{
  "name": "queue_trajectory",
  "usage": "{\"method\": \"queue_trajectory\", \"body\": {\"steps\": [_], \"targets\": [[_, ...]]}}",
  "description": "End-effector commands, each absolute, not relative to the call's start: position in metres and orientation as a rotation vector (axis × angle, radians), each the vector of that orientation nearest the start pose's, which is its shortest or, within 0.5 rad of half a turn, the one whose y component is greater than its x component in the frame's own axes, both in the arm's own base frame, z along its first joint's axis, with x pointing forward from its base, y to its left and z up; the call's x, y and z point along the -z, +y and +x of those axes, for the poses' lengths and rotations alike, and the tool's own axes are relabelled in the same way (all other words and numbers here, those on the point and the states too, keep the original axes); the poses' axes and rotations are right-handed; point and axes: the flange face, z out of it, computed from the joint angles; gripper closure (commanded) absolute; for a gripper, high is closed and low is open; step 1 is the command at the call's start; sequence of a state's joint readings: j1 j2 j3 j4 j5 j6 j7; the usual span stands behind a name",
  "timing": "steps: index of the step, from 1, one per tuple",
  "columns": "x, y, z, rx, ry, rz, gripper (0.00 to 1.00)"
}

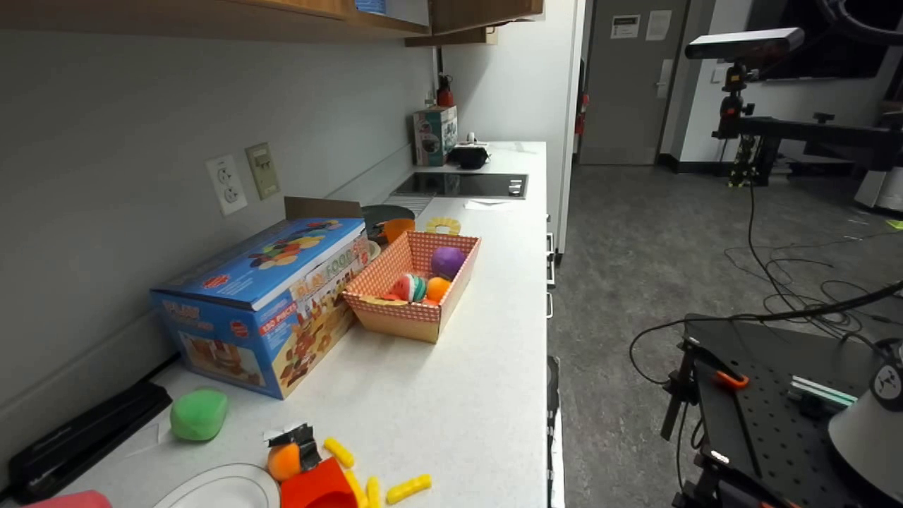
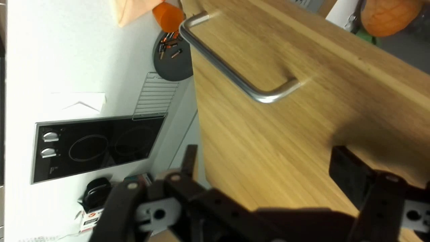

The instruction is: Open the cabinet door and put some of the fruits plush toy inside and close it

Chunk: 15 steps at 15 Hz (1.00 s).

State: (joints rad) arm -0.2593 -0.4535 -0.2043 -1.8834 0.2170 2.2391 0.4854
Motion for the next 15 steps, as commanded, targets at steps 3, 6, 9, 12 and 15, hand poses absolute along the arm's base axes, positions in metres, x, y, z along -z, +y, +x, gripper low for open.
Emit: {"method": "queue_trajectory", "body": {"steps": [3, 6, 9, 12, 15], "targets": [[-0.763, -0.165, 0.414, 1.01, 1.132, -2.339, 0.0], [-0.756, -0.142, 0.425, 0.965, 1.086, -2.358, 0.0], [-0.745, -0.126, 0.433, 0.925, 1.063, -2.377, 0.0], [-0.74, -0.12, 0.442, 0.952, 1.068, -2.381, 0.0], [-0.743, -0.12, 0.447, 0.996, 1.065, -2.366, 0.0]]}}
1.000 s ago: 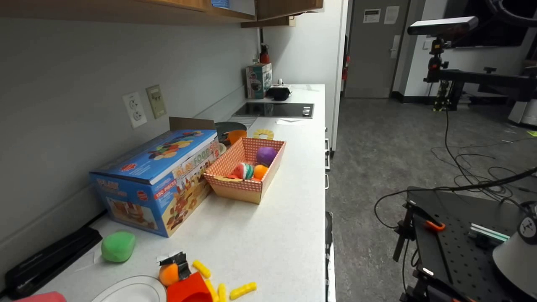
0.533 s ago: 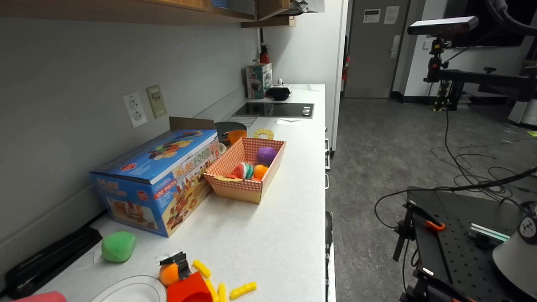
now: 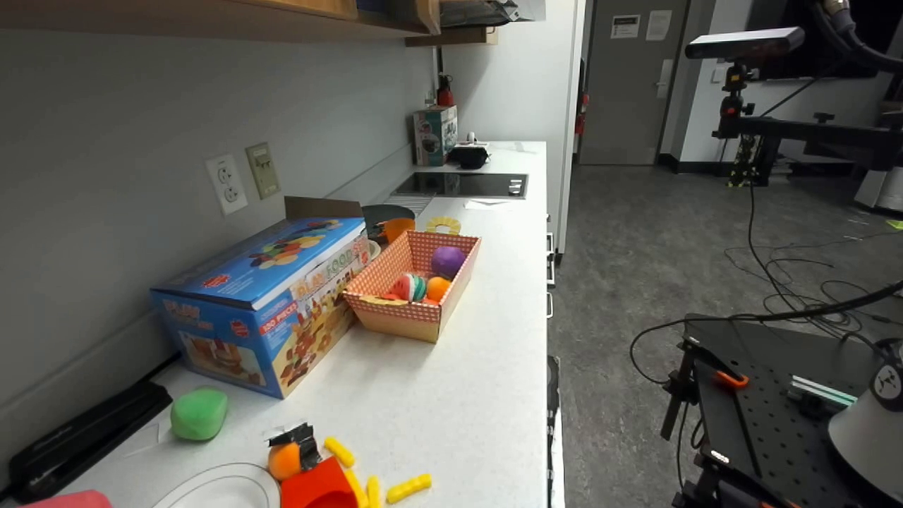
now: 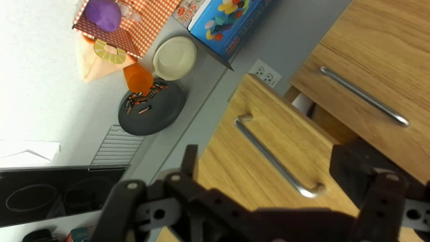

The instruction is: Open the cabinet door and put some of the fruits plush toy inside and close it

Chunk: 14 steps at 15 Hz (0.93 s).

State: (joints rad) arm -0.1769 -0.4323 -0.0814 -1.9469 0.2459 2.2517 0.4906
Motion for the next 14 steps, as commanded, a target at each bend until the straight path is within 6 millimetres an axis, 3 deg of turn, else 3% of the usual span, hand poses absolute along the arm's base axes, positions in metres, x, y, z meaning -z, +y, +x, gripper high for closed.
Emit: {"method": "queue_trajectory", "body": {"steps": [1, 6, 10, 11, 14], "targets": [[-0.743, -0.12, 0.447, 1.001, 1.057, -2.366, 0.0], [-0.745, -0.117, 0.43, 1.016, 0.97, -2.394, 0.0], [-0.734, -0.121, 0.409, 0.98, 0.983, -2.42, 0.0], [-0.74, -0.121, 0.429, 0.997, 1.008, -2.418, 0.0], [-0.734, -0.123, 0.418, 0.986, 1.013, -2.419, 0.0]]}}
